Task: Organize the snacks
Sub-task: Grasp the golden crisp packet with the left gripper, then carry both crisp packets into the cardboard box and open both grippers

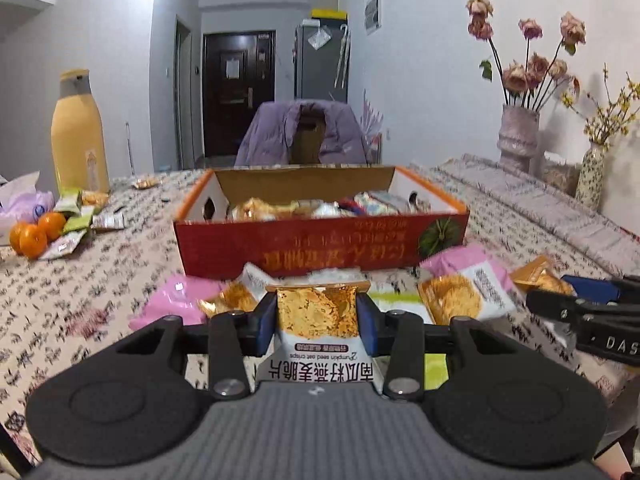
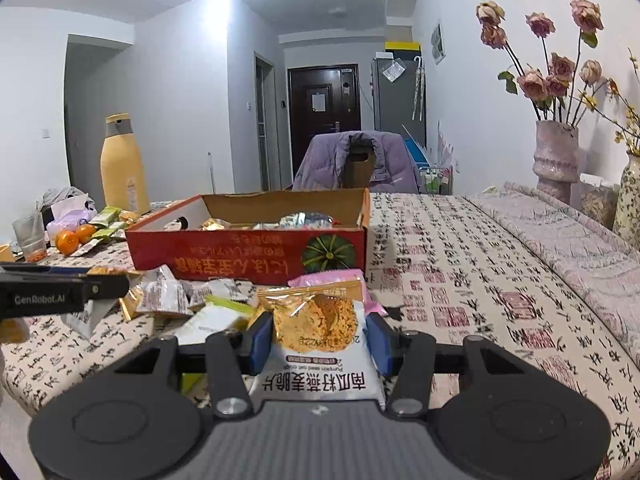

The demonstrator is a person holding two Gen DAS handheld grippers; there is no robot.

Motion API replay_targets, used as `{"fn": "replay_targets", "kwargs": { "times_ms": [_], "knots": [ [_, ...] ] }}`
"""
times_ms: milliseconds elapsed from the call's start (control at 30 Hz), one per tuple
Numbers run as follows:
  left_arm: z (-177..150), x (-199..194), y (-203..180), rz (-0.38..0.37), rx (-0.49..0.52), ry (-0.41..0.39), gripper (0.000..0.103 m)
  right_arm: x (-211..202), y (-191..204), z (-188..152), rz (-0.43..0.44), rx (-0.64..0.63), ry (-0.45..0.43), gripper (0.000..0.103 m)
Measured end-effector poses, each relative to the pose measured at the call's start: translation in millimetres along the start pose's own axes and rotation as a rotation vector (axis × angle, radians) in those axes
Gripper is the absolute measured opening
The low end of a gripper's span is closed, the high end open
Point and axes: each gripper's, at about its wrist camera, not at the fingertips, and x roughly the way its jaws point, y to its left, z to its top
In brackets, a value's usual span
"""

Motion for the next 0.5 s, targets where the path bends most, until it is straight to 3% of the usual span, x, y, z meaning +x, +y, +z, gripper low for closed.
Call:
{"fn": "replay_targets", "kwargs": {
  "times_ms": [500],
  "knots": [
    [49.7,22.7,6.5,-0.006,-0.001,-0.103,0.042,41.6,9.1,46.8,0.009,-0.018,-0.069,0.049]
  ]
}}
